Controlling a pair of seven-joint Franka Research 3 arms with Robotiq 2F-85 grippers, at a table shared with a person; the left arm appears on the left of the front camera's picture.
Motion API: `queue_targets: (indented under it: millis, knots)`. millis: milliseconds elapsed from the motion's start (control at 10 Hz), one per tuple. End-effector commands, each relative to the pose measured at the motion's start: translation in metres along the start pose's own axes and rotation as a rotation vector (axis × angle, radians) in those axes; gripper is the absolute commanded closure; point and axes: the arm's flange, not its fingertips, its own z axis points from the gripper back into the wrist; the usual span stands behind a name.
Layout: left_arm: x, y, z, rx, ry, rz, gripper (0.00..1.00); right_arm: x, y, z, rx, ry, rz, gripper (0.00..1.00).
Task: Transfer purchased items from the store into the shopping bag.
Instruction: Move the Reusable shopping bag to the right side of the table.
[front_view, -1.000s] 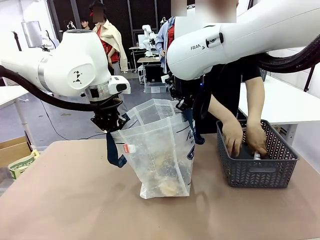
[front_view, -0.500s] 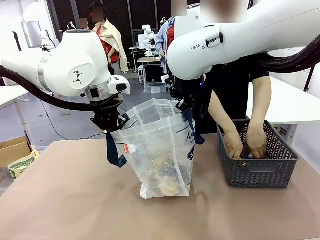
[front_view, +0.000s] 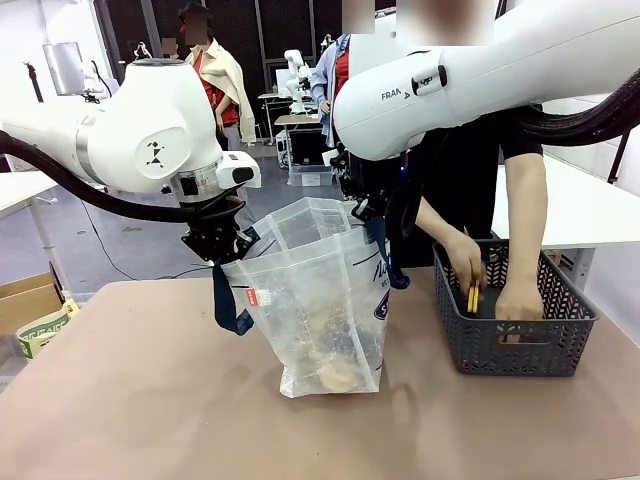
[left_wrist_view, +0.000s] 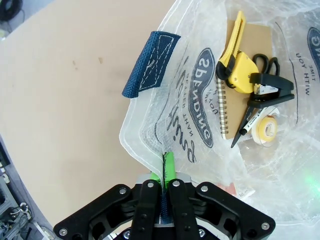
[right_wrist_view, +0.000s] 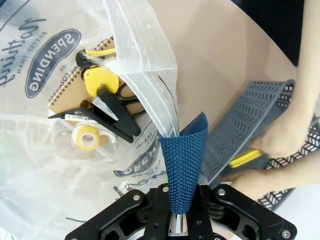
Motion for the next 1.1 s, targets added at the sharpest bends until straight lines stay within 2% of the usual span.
queue_targets:
  millis: [0, 1000]
  knots:
    - [0.0000, 0.0005, 0.0006, 0.001, -0.001, 0.001, 1.00, -0.0001, -0.0003, 0.0013, -0.001, -0.003, 0.000, 1.00]
    - [0.0000, 0.0005, 0.0006, 0.001, -0.001, 0.001, 1.00, -0.0001, -0.0003, 0.0013, -0.001, -0.003, 0.000, 1.00]
